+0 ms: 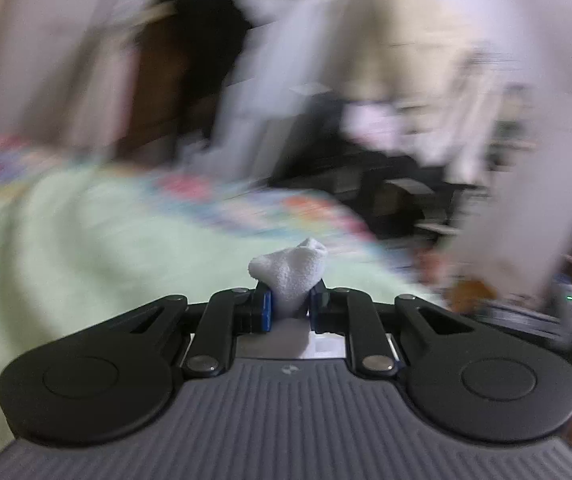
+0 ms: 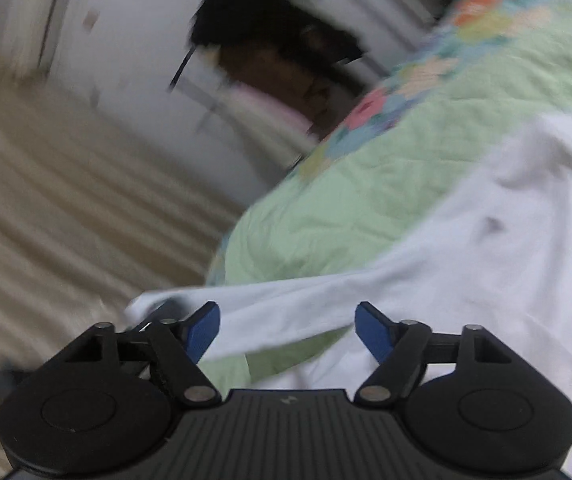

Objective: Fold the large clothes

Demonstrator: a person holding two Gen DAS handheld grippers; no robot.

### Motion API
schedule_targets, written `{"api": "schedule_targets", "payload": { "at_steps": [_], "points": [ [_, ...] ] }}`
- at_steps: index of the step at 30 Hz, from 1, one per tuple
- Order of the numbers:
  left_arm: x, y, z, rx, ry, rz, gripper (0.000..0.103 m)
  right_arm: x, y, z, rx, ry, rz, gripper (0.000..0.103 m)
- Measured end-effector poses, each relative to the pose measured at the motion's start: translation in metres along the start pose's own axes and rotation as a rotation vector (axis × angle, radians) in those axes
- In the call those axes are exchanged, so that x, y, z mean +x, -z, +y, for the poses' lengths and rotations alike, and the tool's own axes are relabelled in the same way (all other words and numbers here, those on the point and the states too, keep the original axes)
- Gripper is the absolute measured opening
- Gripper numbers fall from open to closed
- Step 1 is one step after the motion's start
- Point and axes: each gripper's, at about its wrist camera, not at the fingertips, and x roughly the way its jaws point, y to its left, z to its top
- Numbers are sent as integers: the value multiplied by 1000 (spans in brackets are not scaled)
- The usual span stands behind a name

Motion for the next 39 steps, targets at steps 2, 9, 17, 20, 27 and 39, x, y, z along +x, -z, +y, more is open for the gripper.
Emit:
{"api": "schedule_targets", "payload": {
  "at_steps": [2,9,17,20,27,39],
  "points": [
    [-3,18,-37,76,96,49,22,-32,2,-22,40,13,-33,81],
    [32,150,-139,515,105,550,27,-123,18,-111,165,154,-93,86],
    [46,167,-133,466,45,634,27,-42,-4,-87,-91,149,110,80],
    [45,169,-136,472,45,629,27,8,-21,-77,-142,135,148,71],
    [46,157,-136,481,0,603,27,83,-26,-92,-131,208,261,8],
    [88,125,-206,247,212,691,78,-70,-106,-88,-215,249,-17,40]
  ]
}}
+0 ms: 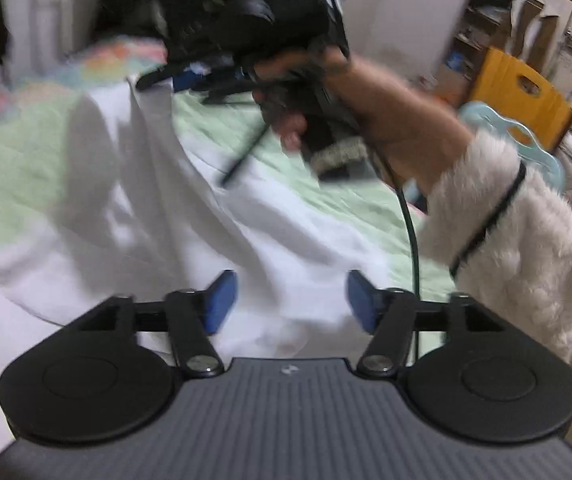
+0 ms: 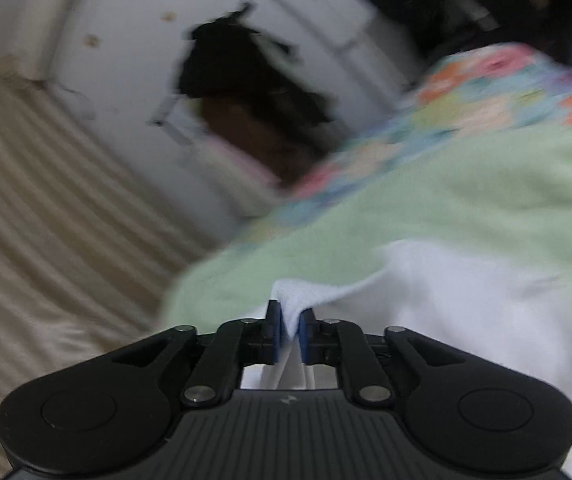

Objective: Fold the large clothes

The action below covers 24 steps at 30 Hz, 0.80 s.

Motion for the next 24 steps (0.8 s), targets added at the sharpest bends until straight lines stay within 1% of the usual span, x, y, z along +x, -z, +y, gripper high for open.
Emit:
{"api": "schedule_targets", "payload": {
  "at_steps": [1,2,3,4,5,6,7,8,10,12,13,14,15,16,17,19,20,21,24],
  "points": [
    [15,5,1,-31,21,61,78,-5,3,-13,-6,129,38,50],
    [32,12,2,-69,49,133,78,-12,9,-26,1,226,63,50],
    [35,18,10,-108,77,145,78,-19,17,-36,14,278,74,50],
    [33,23,19,-149,106,139,78,-31,29,-49,40,283,88,50],
    [31,29,28,-189,134,133,78,-41,39,-59,70,257,96,50],
    [29,32,33,-206,144,127,78,-53,54,-66,113,206,94,50],
    [22,33,45,-238,143,98,78,-71,74,-75,170,135,90,50],
    [13,34,61,-278,141,60,79,-83,87,-80,202,89,86,50],
    [-1,22,95,-370,78,-4,82,-100,116,-79,224,4,102,50],
    [-4,5,125,-456,23,-65,89,-106,140,-73,231,-49,123,50],
    [-6,1,131,-474,13,-77,91,-106,151,-68,229,-65,133,51],
    [-4,-8,146,-519,-1,-103,94,-103,160,-62,221,-73,143,51],
    [-1,-14,157,-550,-6,-117,94,-99,168,-54,198,-67,152,55],
    [12,-23,174,-631,11,-122,94,-94,176,-47,164,-40,155,57],
    [20,-26,185,-682,38,-126,94,-90,182,-42,149,-14,152,57],
    [35,-29,196,-766,72,-140,94,-85,192,-38,168,18,143,57],
    [49,-30,203,-824,80,-151,94,-82,200,-39,216,5,143,58],
    [58,-32,207,-839,65,-155,94,-79,205,-39,253,-10,152,55],
    [80,-38,211,-843,-10,-161,94,-74,222,-46,352,-10,149,54]
  ]
}}
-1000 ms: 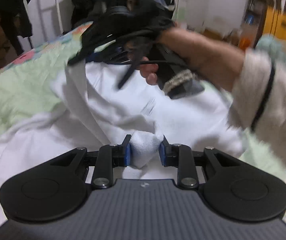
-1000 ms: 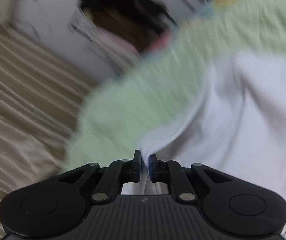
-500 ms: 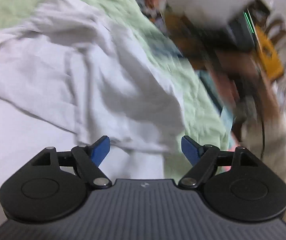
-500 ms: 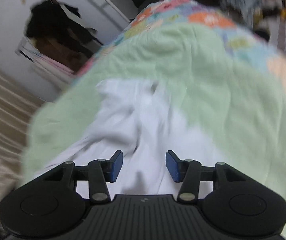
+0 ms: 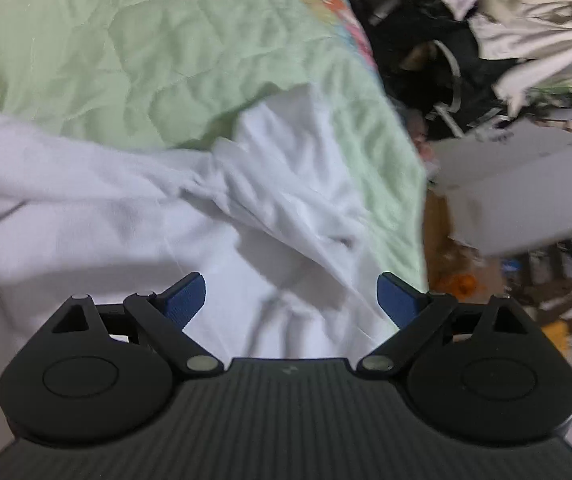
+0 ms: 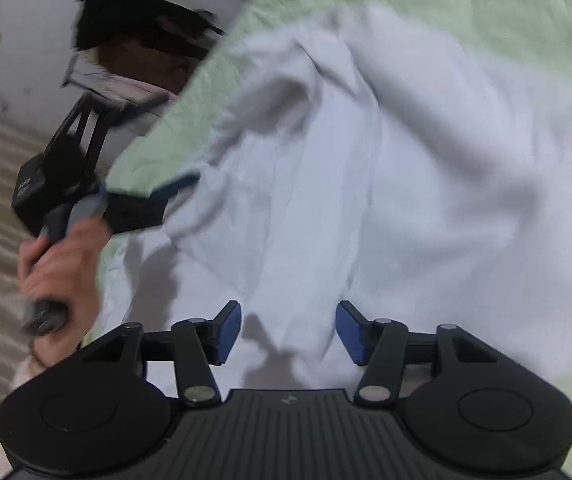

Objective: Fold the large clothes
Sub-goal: 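Fold the shirt edge over with the right gripper while the left gripper smooths it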

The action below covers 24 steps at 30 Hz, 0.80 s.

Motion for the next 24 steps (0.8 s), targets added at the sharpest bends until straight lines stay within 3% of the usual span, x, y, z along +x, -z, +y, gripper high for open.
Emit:
{"api": "schedule_targets", "payload": {
  "at_steps": [2,4,6,7,8,9,12,16,20,24],
  "points": [
    [15,-2,1,-4,-38,-6,94,4,4,-6,35,-11,-29,48],
    [30,-4,3,-11,-61,-5,94,7,5,-8,38,-4,-72,17],
    [41,-9,3,-20,-55,-2,93,12,5,-9,43,-50,-84,5],
    [44,-13,3,-15,-55,-10,92,14,5,-11,66,-96,-71,4],
    [44,-17,2,-5,-65,-23,84,14,4,-14,86,-136,-58,4],
    [44,-21,1,6,-79,-36,59,10,2,-15,86,-172,-59,4],
    [41,-34,2,34,-117,-68,19,-14,-9,-11,69,-250,-91,3],
    [27,-44,10,49,-147,-147,11,-77,-26,-9,8,-281,-166,3],
    [12,-58,39,-70,-110,-212,11,-133,-36,-20,-57,-161,-233,3],
    [11,-65,66,-155,-126,-170,14,-131,-49,-40,-109,113,-219,3]
  ]
}}
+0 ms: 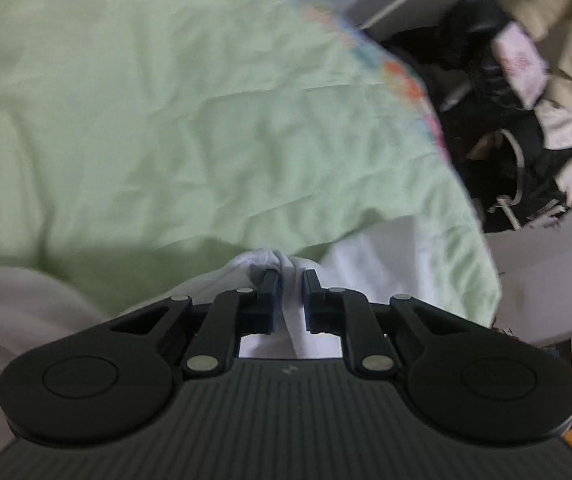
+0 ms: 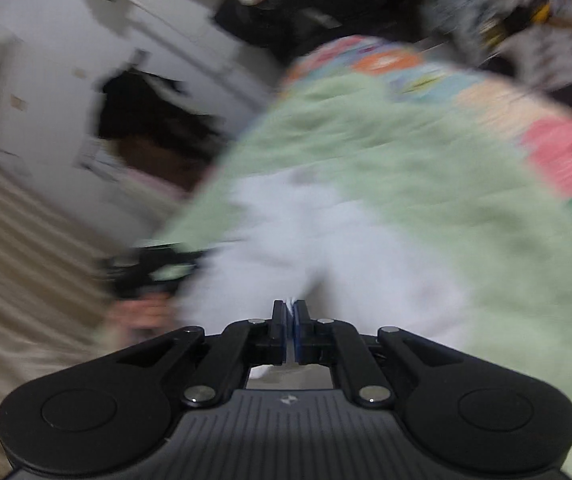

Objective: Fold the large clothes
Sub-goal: 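Fold the shirt edge over with the right gripper while the left gripper smooths it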

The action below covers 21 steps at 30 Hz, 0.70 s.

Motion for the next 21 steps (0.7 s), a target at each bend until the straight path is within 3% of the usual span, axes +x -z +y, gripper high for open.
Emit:
{"api": "schedule_targets", "payload": {
  "at_steps": [3,6,7,8,9,12,14,15,19,21],
  "points": [
    [-9,-3,9,3,5,23,19,16,11,-9,-36,150,90,5],
    [-36,-15,19,-60,12,104,31,18,26,0,-75,248,102,27],
    [-51,-20,22,-77,58,119,35,16,29,6,-93,299,89,44],
    [-87,-27,26,-59,142,88,48,12,34,14,-130,355,74,52],
    [-98,-28,27,-48,166,74,60,8,39,22,-175,401,61,55],
    [-162,-32,37,82,90,-19,75,-5,55,48,-309,507,19,56],
    [-200,-35,54,193,-5,-54,77,-10,66,67,-361,393,1,58],
    [-220,-37,67,241,-67,-74,79,-11,70,75,-368,285,11,59],
    [-258,-43,110,284,-202,-91,82,-3,91,108,-394,-70,61,61],
    [-271,-43,128,267,-216,-94,88,7,102,126,-421,-168,102,61]
  ]
}}
